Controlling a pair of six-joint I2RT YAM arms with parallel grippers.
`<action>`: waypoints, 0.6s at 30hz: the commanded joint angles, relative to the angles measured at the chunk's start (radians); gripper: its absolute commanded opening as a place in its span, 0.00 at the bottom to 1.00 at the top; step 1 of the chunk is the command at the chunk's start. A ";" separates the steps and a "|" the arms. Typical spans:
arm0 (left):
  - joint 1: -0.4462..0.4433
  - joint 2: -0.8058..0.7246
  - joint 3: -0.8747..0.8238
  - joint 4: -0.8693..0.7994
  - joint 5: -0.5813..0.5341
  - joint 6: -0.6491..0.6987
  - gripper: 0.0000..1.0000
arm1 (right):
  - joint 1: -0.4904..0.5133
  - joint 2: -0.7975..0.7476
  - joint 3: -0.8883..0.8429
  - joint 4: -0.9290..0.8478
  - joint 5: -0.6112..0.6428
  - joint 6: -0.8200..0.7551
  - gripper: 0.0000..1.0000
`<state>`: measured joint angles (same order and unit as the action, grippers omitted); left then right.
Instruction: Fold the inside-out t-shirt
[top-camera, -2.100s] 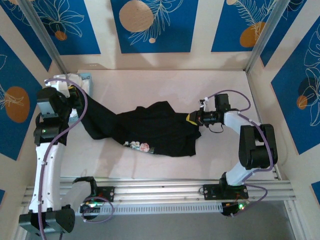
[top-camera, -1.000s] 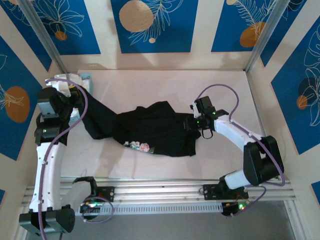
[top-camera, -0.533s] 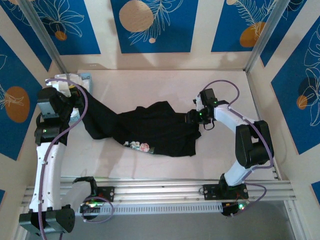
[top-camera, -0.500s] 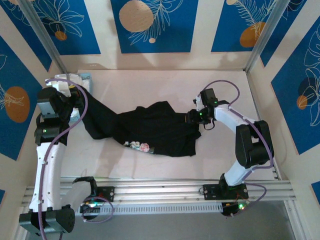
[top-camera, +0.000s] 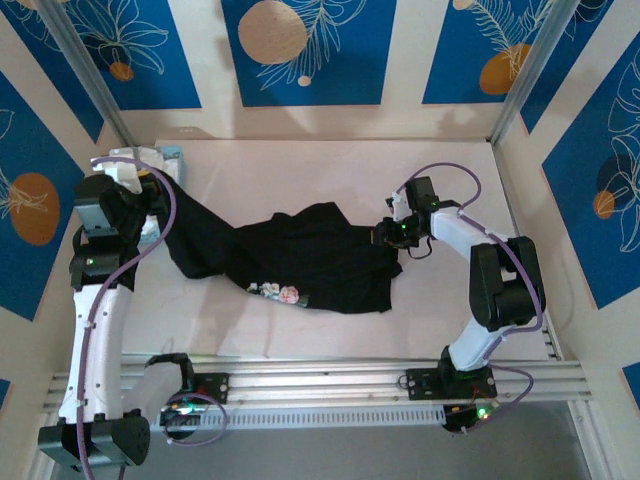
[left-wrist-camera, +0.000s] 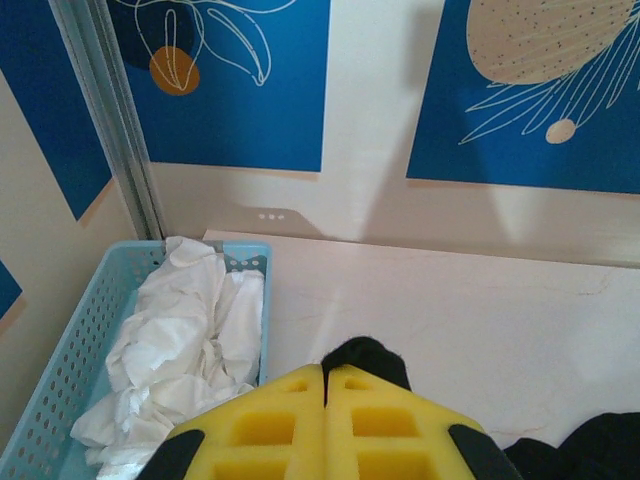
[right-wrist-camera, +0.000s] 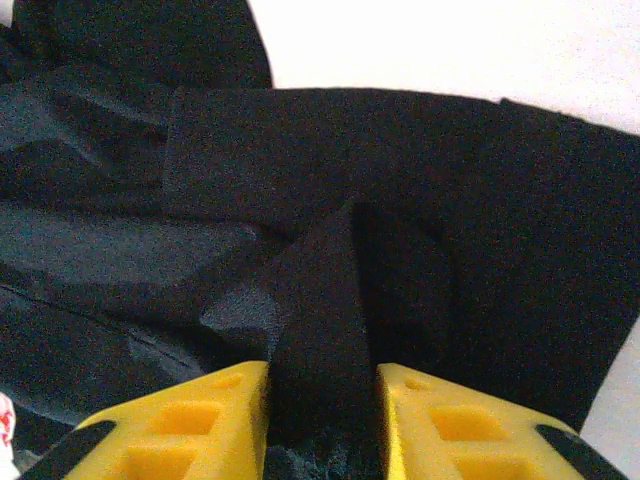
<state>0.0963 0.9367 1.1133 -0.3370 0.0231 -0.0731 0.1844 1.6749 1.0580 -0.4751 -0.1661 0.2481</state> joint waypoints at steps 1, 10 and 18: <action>0.010 -0.006 -0.006 0.030 0.016 -0.007 0.00 | -0.006 -0.004 0.007 0.000 -0.032 0.002 0.29; 0.010 -0.007 -0.007 0.031 0.023 -0.011 0.00 | -0.011 -0.054 0.001 -0.003 -0.014 0.002 0.09; 0.011 -0.039 0.027 0.030 0.128 -0.123 0.00 | -0.017 -0.343 0.013 0.052 -0.081 0.041 0.00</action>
<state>0.0963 0.9329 1.1133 -0.3370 0.0750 -0.1207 0.1776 1.4528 1.0515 -0.4541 -0.1951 0.2691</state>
